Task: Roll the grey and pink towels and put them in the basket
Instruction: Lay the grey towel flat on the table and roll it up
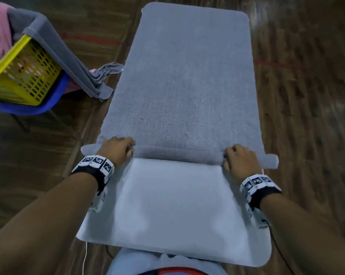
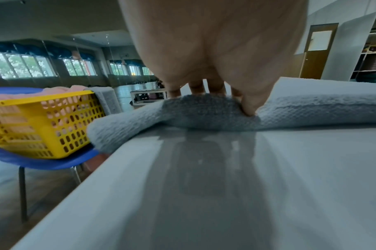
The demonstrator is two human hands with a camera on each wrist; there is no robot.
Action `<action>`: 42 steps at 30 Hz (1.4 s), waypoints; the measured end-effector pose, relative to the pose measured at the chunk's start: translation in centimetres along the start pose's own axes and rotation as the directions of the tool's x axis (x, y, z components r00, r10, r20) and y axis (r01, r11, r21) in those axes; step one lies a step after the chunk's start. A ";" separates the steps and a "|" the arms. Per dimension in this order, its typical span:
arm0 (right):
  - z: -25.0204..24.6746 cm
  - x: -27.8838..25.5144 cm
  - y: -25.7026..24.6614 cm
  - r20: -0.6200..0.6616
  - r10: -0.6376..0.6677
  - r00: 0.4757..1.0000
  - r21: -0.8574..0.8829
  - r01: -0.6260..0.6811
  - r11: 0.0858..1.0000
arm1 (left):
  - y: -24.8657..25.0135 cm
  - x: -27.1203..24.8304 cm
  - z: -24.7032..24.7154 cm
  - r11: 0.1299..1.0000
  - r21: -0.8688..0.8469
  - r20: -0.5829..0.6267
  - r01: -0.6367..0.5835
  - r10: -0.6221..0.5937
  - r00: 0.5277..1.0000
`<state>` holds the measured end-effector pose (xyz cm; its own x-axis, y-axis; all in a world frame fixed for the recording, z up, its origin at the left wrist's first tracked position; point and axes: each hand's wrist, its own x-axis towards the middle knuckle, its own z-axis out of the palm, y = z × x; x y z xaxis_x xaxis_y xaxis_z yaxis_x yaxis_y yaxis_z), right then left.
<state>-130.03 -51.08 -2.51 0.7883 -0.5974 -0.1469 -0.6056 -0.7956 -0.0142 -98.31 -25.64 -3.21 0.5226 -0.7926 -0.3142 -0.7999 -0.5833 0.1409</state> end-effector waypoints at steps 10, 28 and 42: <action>1.3 -1.0 -4.7 0.102 0.175 0.979 -0.007 -0.176 0.984 | -9.6 -2.8 -1.6 0.992 0.124 -0.021 -0.018 0.020 1.000; 0.9 -0.9 -3.0 0.144 0.330 0.933 -0.073 -0.323 0.944 | -6.3 -4.0 0.9 0.961 0.162 -0.221 -0.225 0.258 0.941; -0.9 0.6 0.6 0.132 0.160 0.978 0.133 -0.178 0.975 | -4.4 0.9 -1.7 0.972 0.234 0.047 0.020 -0.032 0.998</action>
<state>-129.81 -51.99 -1.74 0.6598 -0.6988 -0.2763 -0.7450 -0.6563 -0.1192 -93.76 -24.08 -2.49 0.5333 -0.7646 -0.3620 -0.8363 -0.5410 -0.0892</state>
